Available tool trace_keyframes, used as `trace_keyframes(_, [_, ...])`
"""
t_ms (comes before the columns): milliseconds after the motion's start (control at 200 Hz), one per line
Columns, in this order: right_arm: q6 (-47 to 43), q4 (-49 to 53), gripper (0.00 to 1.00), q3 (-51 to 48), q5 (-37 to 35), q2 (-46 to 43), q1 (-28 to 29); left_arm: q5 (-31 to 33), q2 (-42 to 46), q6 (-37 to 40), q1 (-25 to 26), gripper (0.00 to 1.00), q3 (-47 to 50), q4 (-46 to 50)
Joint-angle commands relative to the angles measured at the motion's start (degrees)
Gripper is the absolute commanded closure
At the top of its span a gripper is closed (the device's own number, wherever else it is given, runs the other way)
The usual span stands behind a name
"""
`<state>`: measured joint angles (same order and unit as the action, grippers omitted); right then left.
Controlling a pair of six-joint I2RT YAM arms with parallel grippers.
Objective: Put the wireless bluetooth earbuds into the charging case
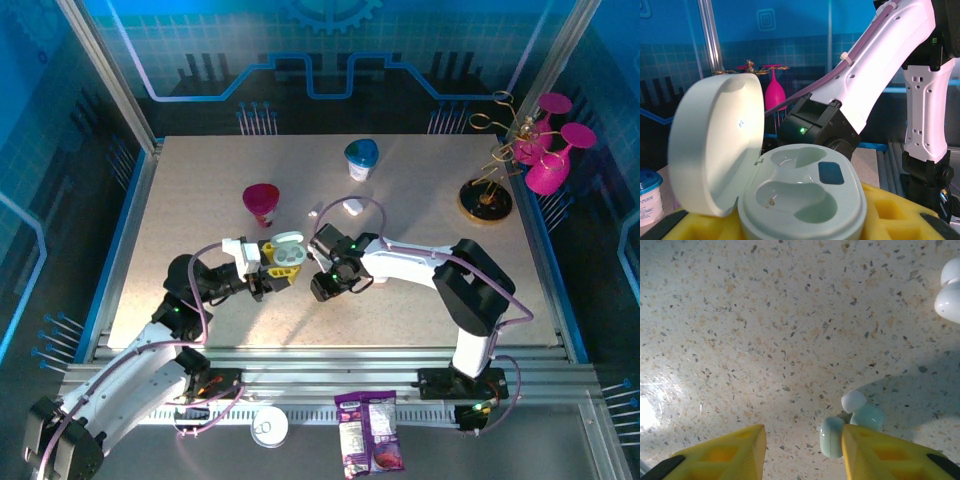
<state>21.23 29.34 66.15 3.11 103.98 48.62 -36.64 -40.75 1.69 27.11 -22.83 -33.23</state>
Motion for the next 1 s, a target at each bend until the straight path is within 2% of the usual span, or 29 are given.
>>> trace_keyframes(0, [-1.4,3.2,0.57,1.9,-2.7,1.7,1.4,0.3,0.6,1.2,-0.1,0.75,-1.1,0.1])
trace_keyframes(255, [-3.2,6.7,0.62,4.4,-5.2,3.8,2.0,0.3,0.8,1.1,-0.1,0.75,-0.9,0.4])
trace_keyframes(310, [-3.5,7.1,0.66,4.8,-5.6,4.2,2.2,0.3,0.8,1.1,-0.1,0.75,-1.0,0.4])
trace_keyframes(655, [-4.4,8.9,0.74,6.2,-7.5,5.6,2.5,0.3,0.9,1.1,-0.2,0.75,-0.8,0.6])
trace_keyframes(740, [-4.6,9.8,0.77,6.0,-8.7,4.9,2.4,0.3,0.9,1.1,-0.1,0.75,-1.0,0.7])
trace_keyframes(996, [-3.1,8.8,0.77,-0.5,-9.1,-1.8,-1.0,-0.1,0.8,1.6,0.0,0.75,-1.2,1.2])
